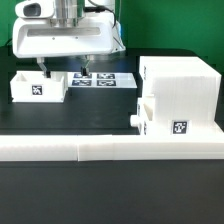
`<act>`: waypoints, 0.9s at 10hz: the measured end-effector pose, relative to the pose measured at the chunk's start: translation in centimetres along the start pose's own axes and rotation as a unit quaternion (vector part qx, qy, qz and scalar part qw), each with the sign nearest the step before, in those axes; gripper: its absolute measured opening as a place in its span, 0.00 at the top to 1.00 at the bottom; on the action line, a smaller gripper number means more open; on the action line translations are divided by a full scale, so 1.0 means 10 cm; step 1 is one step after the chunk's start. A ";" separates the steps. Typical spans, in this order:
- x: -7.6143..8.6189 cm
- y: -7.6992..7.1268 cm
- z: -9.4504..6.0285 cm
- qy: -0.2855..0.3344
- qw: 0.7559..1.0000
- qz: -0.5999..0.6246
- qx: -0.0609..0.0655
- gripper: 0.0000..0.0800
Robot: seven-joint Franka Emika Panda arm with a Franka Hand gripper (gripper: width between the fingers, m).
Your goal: Assemble drawer
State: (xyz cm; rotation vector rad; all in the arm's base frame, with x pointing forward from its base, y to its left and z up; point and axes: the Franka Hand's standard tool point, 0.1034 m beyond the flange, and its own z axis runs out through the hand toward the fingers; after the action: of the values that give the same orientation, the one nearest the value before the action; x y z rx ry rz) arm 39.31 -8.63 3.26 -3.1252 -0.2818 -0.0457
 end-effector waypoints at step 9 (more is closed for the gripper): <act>-0.15 -0.07 0.27 0.009 1.000 -0.005 -0.005 0.51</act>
Offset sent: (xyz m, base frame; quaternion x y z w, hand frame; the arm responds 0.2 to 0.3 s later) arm -0.0061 0.0021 -0.0274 0.0259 0.0030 0.0192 0.9995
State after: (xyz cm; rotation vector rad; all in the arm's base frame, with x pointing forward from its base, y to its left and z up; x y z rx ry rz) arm 37.75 -8.25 0.50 -3.1314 -0.2970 -0.0741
